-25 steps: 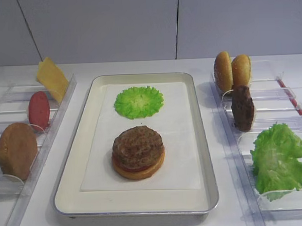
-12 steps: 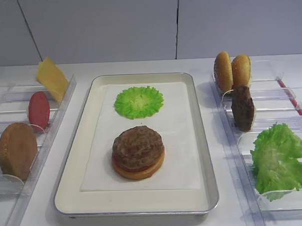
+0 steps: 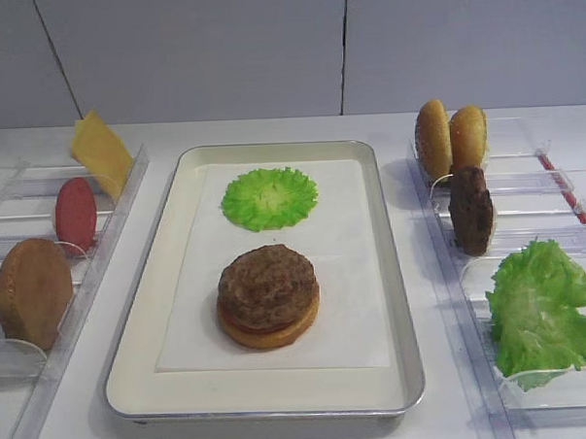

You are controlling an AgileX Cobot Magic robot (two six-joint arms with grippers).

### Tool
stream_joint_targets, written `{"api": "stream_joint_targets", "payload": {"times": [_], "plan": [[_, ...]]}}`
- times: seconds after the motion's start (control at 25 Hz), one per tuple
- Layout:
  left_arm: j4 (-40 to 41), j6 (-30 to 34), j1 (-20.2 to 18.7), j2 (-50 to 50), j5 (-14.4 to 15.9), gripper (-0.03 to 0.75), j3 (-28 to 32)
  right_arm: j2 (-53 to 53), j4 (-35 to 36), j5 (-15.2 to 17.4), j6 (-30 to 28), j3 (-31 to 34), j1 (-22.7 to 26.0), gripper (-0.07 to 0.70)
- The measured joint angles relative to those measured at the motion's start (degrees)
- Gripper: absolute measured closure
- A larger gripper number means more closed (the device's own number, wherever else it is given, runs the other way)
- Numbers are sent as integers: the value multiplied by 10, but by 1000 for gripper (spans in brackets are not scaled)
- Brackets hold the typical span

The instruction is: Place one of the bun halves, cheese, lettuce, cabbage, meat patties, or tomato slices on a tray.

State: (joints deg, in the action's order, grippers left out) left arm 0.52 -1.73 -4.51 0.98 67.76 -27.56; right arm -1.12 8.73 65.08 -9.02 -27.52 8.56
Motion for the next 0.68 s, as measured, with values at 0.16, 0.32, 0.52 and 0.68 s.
{"api": "stream_joint_targets", "payload": {"times": [0.16,0.32,0.52,0.68], "plan": [[0,0,0,0,0,516,0,0,0,0,0,0,0,542],[0,0,0,0,0,516,0,0,0,0,0,0,0,542],[0,0,0,0,0,516,0,0,0,0,0,0,0,542],[0,0,0,0,0,516,0,0,0,0,0,0,0,542]]}}
